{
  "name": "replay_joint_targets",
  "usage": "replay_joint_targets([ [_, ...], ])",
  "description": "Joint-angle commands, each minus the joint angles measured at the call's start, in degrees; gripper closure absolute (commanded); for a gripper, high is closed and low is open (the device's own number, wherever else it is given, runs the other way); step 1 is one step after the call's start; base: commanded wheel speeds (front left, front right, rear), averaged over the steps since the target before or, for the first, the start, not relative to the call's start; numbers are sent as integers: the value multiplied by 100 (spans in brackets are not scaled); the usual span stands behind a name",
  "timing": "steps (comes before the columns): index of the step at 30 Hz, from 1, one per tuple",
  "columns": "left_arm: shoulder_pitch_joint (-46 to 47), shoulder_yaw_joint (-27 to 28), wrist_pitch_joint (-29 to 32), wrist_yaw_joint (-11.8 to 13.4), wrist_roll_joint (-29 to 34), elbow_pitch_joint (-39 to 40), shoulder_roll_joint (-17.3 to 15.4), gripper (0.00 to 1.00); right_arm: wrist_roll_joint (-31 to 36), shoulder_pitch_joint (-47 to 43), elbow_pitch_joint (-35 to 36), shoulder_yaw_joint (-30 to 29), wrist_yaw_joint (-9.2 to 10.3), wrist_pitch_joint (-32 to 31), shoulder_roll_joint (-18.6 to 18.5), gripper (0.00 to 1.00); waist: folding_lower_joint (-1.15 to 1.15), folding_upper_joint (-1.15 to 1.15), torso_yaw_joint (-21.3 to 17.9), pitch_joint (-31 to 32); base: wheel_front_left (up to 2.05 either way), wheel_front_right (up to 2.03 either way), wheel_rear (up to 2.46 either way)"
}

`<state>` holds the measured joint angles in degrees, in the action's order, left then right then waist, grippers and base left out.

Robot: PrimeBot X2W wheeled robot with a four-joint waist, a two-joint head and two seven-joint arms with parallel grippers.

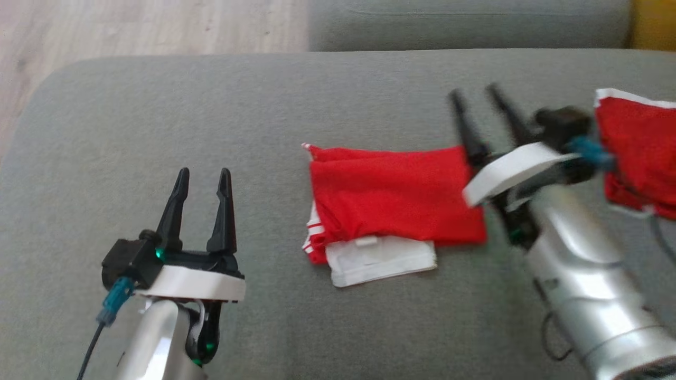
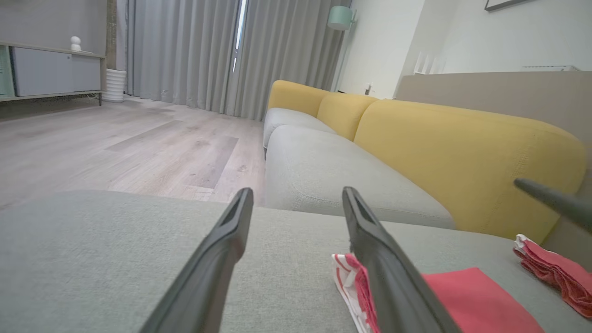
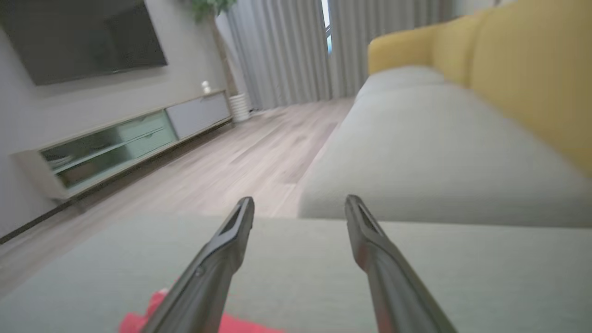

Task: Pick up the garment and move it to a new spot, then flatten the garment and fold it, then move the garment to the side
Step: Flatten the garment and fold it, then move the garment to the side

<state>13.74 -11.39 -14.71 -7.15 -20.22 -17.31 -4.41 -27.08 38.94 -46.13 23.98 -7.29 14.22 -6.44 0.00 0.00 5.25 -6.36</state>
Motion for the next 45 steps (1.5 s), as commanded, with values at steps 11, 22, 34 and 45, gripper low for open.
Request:
replay_joint_targets([
  [11,-22,384,-29,-29,147,317,40,0,2035,-1685,2091,-1831,-20,77,149,0,0,0,-486,140,0,0,0],
  [22,-232,590,-29,-32,263,385,126,0,2140,-2430,2718,-2148,-20,77,353,0,0,0,-531,135,0,0,0],
  [34,-44,384,-29,-33,301,436,143,0,2215,-2084,2455,-2017,-20,-41,356,0,0,0,-283,-194,0,0,0],
  [45,201,142,-29,-34,246,354,149,0,1811,-1570,1239,-1625,-20,-904,356,0,0,0,108,-571,0,0,0],
])
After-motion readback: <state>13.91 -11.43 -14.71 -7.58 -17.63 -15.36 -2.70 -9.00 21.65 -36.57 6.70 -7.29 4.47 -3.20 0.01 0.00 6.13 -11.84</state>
